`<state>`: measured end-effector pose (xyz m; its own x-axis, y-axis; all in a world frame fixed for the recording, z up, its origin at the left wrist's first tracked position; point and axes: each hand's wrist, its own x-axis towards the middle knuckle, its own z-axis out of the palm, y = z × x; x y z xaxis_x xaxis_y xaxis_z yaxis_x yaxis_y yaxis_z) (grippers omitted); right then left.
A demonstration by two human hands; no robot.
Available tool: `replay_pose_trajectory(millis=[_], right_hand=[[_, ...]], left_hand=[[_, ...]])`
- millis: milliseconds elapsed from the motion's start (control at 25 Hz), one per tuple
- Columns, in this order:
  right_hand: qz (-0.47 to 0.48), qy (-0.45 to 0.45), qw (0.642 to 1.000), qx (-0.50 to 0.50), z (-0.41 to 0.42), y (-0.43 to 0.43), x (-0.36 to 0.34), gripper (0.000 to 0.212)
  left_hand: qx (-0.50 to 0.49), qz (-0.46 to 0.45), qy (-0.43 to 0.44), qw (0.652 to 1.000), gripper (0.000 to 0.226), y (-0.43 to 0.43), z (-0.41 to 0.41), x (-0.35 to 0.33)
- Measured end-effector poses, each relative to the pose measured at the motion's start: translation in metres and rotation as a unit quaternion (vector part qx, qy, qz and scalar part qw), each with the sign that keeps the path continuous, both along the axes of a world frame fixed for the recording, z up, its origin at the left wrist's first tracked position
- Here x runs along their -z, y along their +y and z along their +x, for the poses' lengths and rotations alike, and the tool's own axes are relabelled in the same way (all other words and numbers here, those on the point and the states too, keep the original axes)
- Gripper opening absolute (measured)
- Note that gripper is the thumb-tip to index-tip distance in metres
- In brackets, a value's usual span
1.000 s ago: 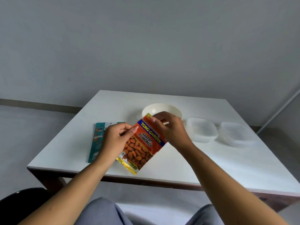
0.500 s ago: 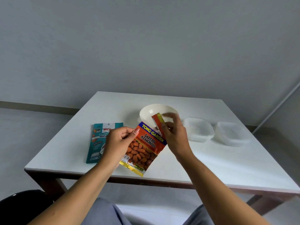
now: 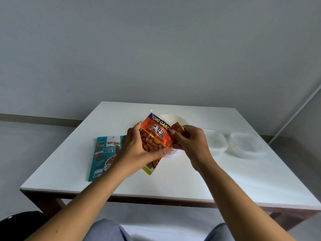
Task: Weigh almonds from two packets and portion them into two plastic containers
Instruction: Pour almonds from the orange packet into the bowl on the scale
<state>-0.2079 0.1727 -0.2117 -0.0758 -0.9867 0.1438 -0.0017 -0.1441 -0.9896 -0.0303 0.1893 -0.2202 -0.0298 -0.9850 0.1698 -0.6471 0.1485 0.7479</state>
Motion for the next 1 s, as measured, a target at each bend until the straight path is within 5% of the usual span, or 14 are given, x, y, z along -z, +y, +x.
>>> replay_pose_trajectory(millis=[120,320,520,760,1000], right_hand=[[0.002,-0.032,0.999,0.032,0.012,-0.004,0.0,0.029],[0.1,-0.099,0.99,-0.013,0.005,-0.01,-0.002,0.046],[0.205,-0.245,0.94,-0.118,0.025,-0.023,0.012,0.027],[0.278,-0.348,0.892,-0.079,0.052,-0.046,0.02,0.021],[0.285,-0.45,0.843,-0.074,0.058,-0.047,0.02,0.033]], left_hand=[[-0.018,-0.01,-0.053,0.998,0.126,-0.009,-0.008,0.001],[0.068,0.036,-0.149,0.986,0.101,-0.063,0.026,-0.039],[0.153,0.094,-0.316,0.932,0.075,-0.113,0.027,-0.098],[0.178,0.158,-0.479,0.845,0.075,-0.165,-0.004,-0.114],[0.184,0.155,-0.552,0.798,0.081,-0.176,-0.03,-0.112]])
